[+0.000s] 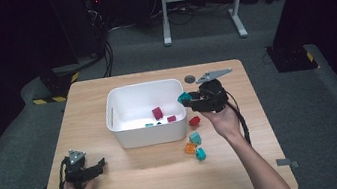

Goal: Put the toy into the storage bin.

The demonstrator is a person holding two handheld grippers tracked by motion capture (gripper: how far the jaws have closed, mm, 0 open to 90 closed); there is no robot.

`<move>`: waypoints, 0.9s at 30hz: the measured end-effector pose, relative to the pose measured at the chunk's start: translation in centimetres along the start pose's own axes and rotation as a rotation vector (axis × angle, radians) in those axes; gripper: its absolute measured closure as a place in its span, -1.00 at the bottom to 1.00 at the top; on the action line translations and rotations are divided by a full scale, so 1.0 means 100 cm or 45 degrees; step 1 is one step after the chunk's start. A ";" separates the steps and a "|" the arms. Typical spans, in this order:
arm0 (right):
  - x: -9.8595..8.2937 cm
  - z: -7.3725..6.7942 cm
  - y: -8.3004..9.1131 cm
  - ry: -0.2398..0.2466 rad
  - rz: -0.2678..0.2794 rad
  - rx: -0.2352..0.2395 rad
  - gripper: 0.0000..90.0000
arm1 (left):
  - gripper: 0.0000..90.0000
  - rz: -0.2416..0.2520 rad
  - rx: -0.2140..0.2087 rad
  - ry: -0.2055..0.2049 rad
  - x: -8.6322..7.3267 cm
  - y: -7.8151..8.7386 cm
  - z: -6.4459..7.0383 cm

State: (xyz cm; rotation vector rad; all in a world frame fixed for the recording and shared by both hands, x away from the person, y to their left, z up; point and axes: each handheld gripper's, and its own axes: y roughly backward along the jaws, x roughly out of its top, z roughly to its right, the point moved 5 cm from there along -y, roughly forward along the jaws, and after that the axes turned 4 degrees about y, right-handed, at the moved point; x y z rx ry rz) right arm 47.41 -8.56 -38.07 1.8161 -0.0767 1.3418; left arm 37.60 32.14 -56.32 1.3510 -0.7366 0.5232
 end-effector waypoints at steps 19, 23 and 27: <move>0.016 -0.023 -0.027 0.073 -0.046 0.067 0.31 | -0.60 -0.002 0.003 0.000 -0.001 0.001 0.000; 0.017 -0.024 -0.036 0.078 -0.068 0.068 0.31 | -0.60 -0.002 0.003 0.000 -0.001 0.001 0.000; 0.018 -0.026 -0.045 0.075 -0.084 0.075 0.29 | -0.60 -0.002 0.003 0.000 -0.001 0.001 0.000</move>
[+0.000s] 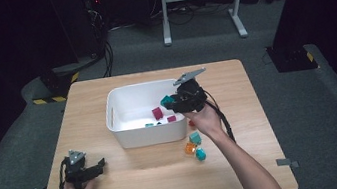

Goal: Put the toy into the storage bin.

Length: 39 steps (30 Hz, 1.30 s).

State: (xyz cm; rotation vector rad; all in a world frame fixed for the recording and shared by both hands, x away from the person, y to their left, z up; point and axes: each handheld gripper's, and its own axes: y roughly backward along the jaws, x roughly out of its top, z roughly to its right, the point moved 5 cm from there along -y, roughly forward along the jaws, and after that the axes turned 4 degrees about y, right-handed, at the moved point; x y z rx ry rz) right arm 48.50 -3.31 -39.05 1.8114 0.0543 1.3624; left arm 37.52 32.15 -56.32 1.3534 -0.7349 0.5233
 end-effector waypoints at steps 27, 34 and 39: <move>-0.045 0.034 0.049 -0.129 0.141 -0.137 0.00 | -0.60 0.002 -0.001 0.002 0.000 0.000 0.000; -0.068 0.046 0.054 -0.181 0.140 -0.179 -0.04 | -0.60 0.000 0.000 0.000 0.000 0.000 0.000; -0.082 0.052 0.053 -0.224 0.137 -0.200 -0.06 | -0.60 0.000 0.001 -0.001 0.000 0.000 0.000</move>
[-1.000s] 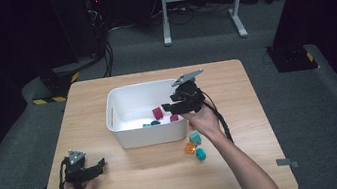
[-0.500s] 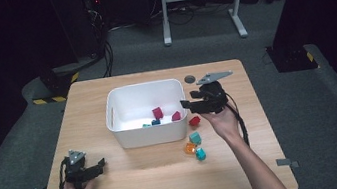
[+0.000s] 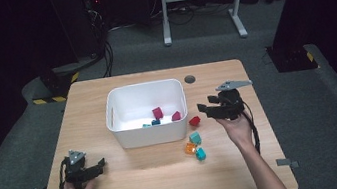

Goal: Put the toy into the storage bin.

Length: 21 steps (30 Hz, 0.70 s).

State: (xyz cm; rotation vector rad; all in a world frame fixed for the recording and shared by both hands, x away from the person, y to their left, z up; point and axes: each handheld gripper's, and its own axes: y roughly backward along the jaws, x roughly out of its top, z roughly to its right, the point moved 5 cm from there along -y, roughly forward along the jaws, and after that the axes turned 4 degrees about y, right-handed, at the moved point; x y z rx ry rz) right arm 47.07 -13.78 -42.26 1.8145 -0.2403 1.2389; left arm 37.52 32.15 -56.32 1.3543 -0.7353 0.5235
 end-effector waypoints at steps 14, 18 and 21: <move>-0.034 0.006 -0.024 -0.033 -0.082 -0.029 -0.08 | -0.60 0.000 0.000 0.000 0.000 0.000 0.000; -0.040 0.006 -0.034 -0.017 -0.120 -0.032 -0.08 | -0.60 0.000 0.000 0.000 0.000 0.000 0.000; -0.045 0.005 -0.042 -0.035 -0.138 -0.022 -0.08 | -0.60 0.000 0.000 0.000 0.000 0.000 0.000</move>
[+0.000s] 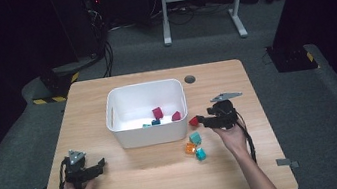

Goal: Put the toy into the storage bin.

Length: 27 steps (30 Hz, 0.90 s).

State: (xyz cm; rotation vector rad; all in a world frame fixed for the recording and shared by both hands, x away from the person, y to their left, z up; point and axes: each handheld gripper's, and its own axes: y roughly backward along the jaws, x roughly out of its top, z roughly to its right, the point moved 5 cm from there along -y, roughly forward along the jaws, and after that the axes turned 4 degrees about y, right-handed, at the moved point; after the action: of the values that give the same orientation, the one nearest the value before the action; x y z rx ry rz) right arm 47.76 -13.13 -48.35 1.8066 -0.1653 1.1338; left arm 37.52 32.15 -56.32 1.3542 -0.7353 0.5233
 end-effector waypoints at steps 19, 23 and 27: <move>-0.012 0.003 -0.037 -0.013 -0.082 0.012 -0.08 | -0.60 0.000 0.000 0.000 0.000 0.000 0.000; -0.013 0.003 -0.042 -0.006 -0.098 0.002 -0.08 | -0.60 0.000 -0.001 0.001 0.000 0.000 0.000; -0.015 0.006 -0.049 -0.026 -0.106 0.003 -0.07 | -0.60 0.000 -0.001 0.001 0.000 0.000 0.000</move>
State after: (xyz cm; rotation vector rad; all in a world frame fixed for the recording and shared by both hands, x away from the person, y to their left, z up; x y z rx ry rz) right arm 49.98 -11.50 -52.71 1.8107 -0.0997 1.0580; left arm 37.52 32.15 -56.32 1.3534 -0.7351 0.5233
